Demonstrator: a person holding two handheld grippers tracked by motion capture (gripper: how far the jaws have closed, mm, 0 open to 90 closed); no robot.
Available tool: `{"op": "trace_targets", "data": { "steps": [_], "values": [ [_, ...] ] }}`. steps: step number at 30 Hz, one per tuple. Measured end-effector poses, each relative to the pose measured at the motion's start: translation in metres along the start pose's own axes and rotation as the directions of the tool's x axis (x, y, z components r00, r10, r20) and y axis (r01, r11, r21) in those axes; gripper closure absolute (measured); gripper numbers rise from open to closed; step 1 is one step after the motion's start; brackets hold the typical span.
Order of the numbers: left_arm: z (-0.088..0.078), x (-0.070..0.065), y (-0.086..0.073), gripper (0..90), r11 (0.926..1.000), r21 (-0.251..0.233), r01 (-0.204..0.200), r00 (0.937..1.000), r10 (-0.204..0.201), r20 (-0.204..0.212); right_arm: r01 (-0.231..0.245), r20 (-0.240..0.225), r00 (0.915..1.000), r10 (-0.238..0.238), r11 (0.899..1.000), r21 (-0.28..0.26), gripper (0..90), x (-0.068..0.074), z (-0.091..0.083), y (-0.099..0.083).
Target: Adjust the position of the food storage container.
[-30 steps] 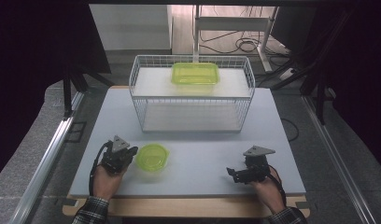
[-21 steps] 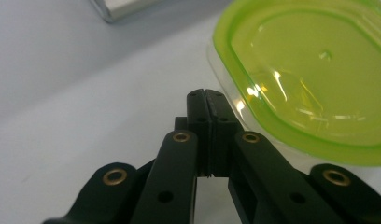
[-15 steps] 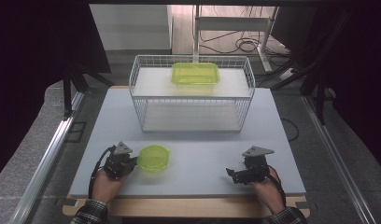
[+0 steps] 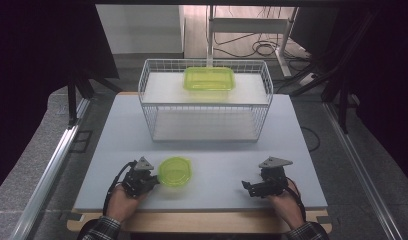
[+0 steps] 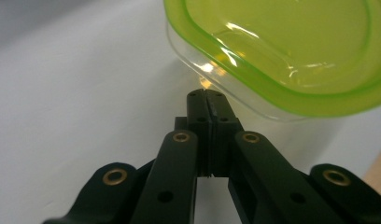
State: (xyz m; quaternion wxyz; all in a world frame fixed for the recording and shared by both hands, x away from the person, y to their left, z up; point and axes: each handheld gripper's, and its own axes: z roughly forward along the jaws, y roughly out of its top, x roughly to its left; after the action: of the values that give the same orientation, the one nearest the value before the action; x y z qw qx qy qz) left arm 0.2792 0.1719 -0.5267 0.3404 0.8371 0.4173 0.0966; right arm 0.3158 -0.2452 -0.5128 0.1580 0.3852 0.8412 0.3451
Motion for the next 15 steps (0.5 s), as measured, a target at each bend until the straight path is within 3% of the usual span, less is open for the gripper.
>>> {"op": "trace_targets", "data": {
  "steps": [7,15],
  "values": [
    [0.012,-0.017,0.011,90.0,0.9993,0.001,-0.039,0.9988,0.039,0.031,0.004,-0.006,1.0000,-0.004,1.000,0.003,2.5,0.002,0.001,0.000],
    [0.022,-0.026,0.020,89.5,0.9978,-0.006,-0.067,0.9966,0.067,0.048,0.007,-0.010,0.9999,-0.007,1.000,0.007,2.6,0.003,0.002,0.001]
  ]
}}
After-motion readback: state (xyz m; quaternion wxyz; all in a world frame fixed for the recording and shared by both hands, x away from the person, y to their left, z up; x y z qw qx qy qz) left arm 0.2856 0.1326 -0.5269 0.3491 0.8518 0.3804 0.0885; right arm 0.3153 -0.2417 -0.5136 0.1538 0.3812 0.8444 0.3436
